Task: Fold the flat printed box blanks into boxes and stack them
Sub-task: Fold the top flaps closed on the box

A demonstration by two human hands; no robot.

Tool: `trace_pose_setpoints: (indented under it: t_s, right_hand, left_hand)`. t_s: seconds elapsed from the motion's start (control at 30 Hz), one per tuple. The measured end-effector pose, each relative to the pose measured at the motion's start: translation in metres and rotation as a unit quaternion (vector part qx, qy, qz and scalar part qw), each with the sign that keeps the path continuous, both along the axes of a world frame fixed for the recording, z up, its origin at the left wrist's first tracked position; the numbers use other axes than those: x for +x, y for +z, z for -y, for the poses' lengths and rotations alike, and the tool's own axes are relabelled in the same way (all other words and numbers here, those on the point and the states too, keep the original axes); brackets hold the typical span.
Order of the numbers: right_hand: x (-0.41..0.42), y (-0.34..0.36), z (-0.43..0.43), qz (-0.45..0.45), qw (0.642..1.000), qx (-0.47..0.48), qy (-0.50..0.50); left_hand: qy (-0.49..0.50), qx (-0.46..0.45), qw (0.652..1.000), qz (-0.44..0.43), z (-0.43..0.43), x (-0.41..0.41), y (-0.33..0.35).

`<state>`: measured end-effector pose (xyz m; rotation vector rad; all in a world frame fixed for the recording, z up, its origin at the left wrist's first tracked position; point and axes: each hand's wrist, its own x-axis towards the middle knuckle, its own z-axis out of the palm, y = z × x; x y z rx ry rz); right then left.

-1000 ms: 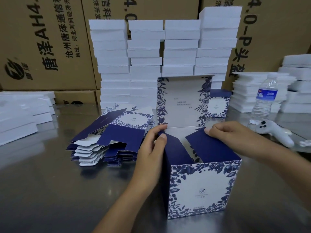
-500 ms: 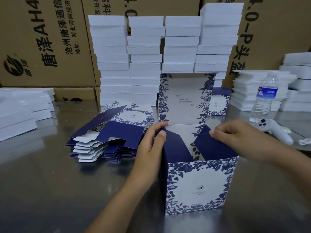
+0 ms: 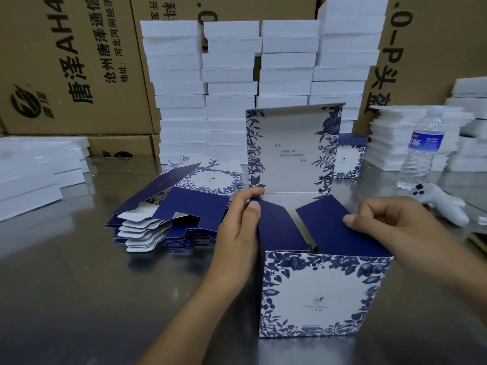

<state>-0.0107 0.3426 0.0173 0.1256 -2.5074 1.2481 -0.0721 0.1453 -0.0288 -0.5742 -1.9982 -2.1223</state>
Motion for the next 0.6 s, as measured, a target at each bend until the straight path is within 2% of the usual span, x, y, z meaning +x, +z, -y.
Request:
trace_pose_setpoints:
  t_s: [0.23, 0.5, 0.6]
  right_hand:
    - [0.003, 0.006, -0.001, 0.076, 0.996, 0.051, 0.000]
    - [0.009, 0.003, 0.003, 0.064, 0.998, -0.020, -0.004]
    - [0.019, 0.005, 0.004, 0.079, 0.997, -0.003, 0.012]
  left_hand:
    - [-0.027, -0.015, 1.000, -0.004, 0.001, 0.001, 0.001]
    - [-0.008, -0.002, 1.000, 0.002, 0.001, -0.001, 0.002]
    - [-0.001, 0.000, 1.000, 0.001, 0.002, -0.002, 0.001]
